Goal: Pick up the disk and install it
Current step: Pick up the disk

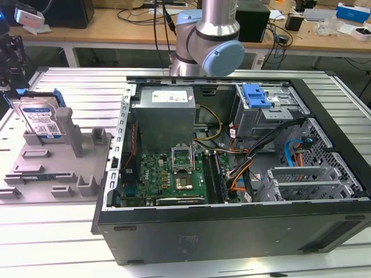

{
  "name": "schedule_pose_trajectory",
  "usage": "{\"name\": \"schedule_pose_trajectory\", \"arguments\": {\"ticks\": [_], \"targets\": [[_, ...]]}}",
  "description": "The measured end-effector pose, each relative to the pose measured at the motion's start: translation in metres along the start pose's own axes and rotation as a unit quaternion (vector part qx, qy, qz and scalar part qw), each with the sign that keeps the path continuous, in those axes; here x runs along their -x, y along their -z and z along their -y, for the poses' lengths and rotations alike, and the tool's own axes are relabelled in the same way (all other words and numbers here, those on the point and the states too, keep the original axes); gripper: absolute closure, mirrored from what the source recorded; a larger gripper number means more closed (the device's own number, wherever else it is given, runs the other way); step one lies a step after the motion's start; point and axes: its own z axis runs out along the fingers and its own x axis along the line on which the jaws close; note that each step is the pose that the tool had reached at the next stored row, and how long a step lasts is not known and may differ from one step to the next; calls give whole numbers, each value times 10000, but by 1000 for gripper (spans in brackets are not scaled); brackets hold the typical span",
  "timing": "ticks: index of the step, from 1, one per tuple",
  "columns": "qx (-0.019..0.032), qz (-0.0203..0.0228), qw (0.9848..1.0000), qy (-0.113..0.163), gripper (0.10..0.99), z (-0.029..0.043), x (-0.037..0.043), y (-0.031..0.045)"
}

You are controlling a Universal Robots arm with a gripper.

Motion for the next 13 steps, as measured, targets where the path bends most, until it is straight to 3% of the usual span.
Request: {"name": "schedule_pose_trajectory", "arguments": {"ticks": [13], "targets": [[-2, -19, 10000, 1, 604, -22, 10, -86]]}}
